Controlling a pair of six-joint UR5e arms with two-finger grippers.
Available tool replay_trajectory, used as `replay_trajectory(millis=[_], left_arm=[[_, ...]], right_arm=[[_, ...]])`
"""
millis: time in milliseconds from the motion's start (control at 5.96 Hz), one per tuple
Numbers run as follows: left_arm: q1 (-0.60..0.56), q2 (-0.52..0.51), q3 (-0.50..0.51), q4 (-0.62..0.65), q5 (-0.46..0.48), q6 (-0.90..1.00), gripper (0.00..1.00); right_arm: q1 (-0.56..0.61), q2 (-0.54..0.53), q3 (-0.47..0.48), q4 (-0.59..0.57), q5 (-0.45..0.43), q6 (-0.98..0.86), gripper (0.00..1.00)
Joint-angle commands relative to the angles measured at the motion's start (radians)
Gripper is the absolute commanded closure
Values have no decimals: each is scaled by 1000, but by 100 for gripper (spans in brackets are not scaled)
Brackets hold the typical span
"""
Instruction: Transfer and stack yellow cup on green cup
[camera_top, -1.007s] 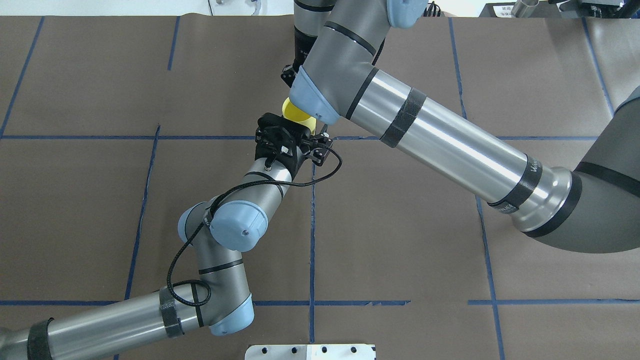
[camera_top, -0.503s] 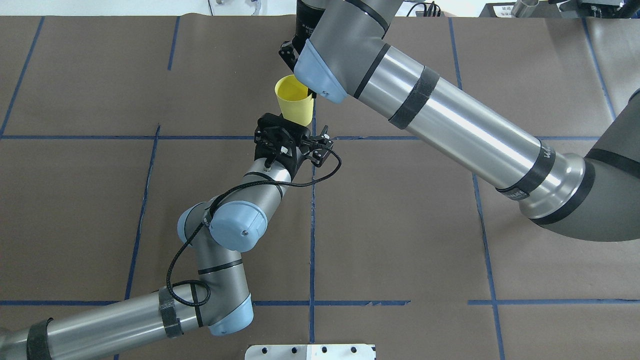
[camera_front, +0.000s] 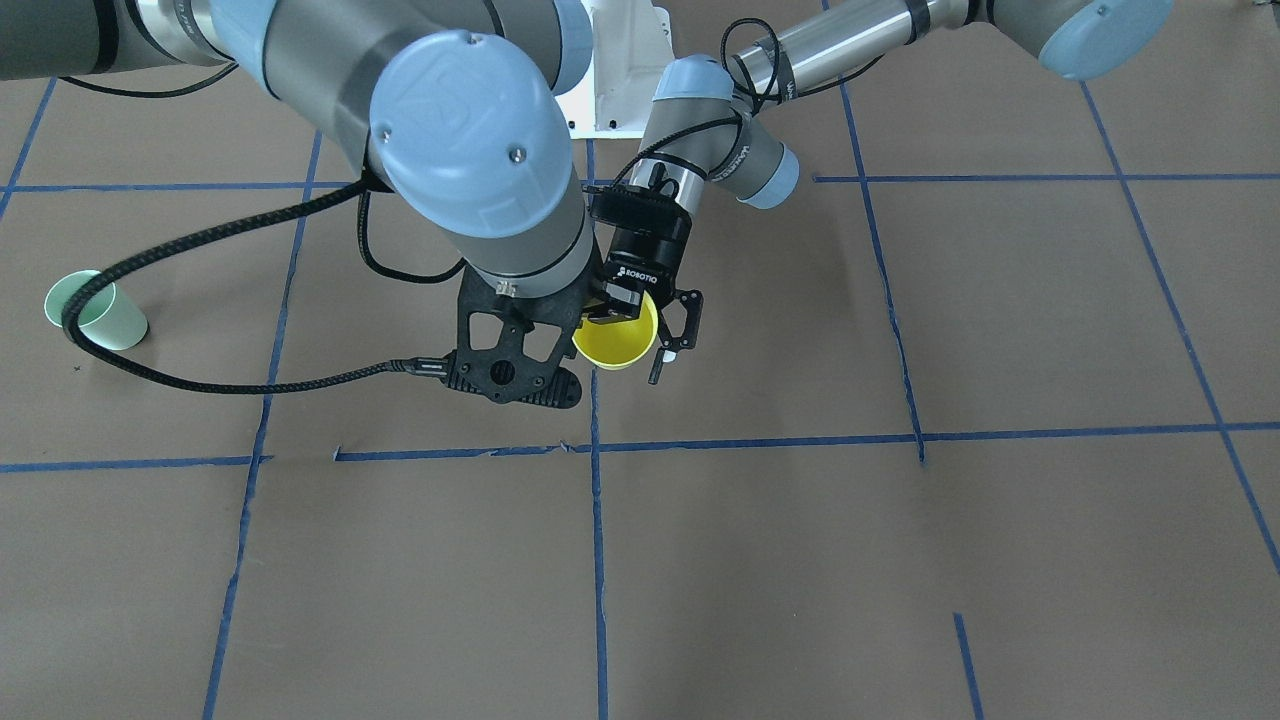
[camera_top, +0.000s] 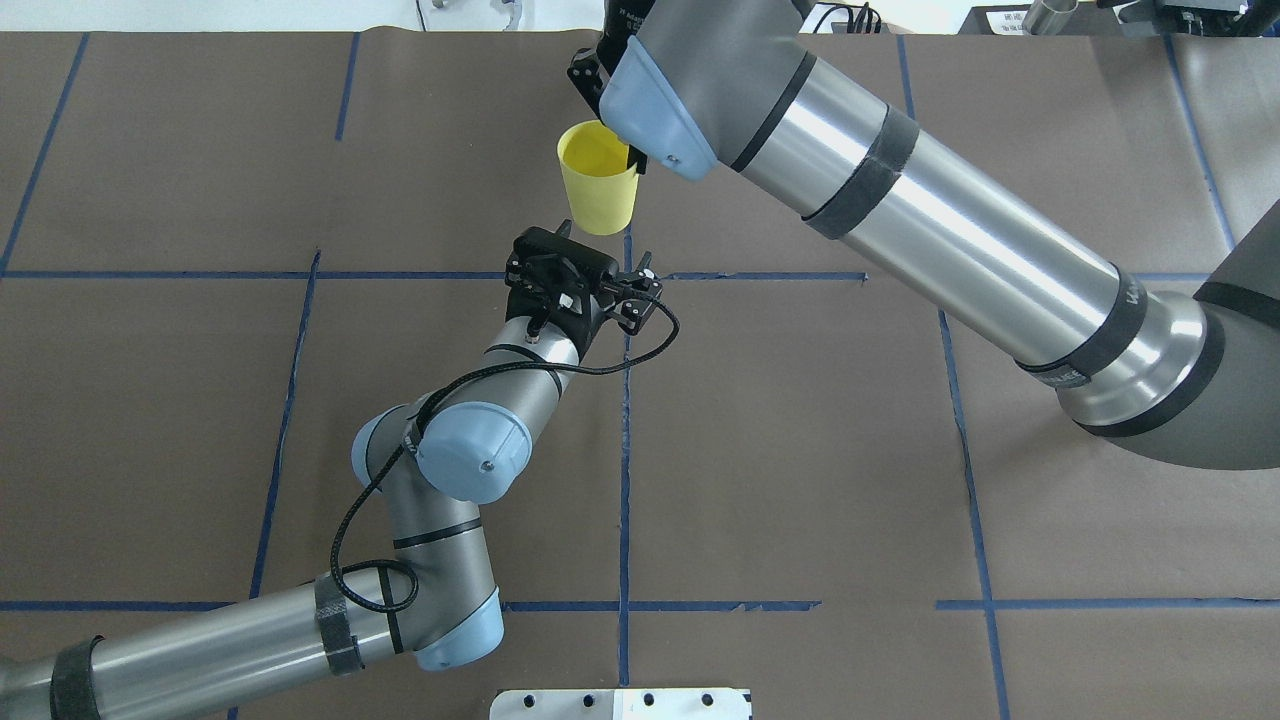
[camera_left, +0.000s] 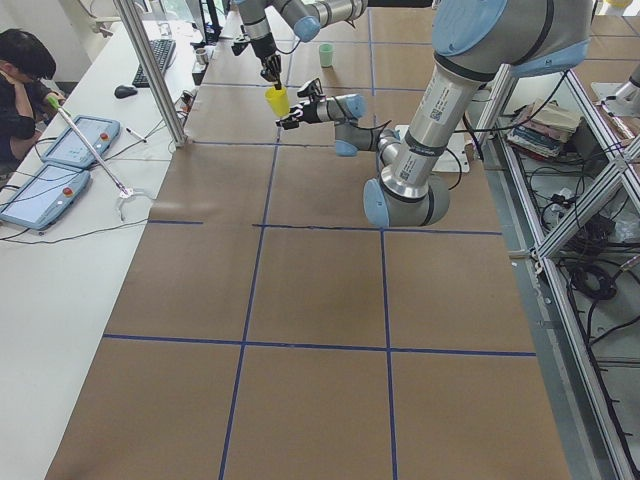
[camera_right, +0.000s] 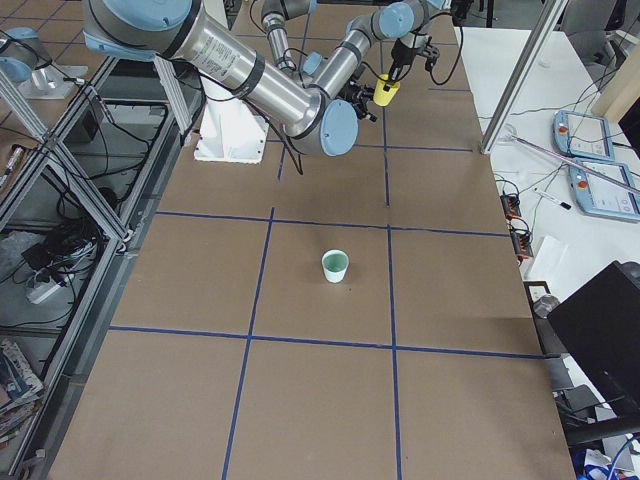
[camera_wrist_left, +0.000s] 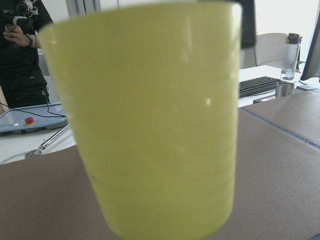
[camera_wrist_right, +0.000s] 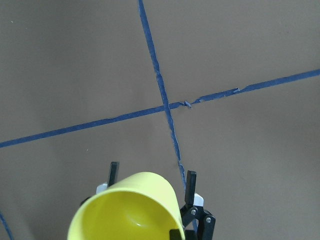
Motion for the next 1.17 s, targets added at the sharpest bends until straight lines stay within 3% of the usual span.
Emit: replay_trajectory(millis=[0,336,671,1007], left_arm=[[-13,4,0,-2,-5,55,0],[-107,42,-7,0,-49,146,0],[-196,69,-16,11,-134,133,1],[-275,157,-18,23,-272,-34,1]], right_arm=[[77,4,31,-16,2,-13,100],[124,-83,90,-18,2,-123,100],[160,-286,292,-19,0,-206,100],[199,-460,449,-19,-1,-307,100]])
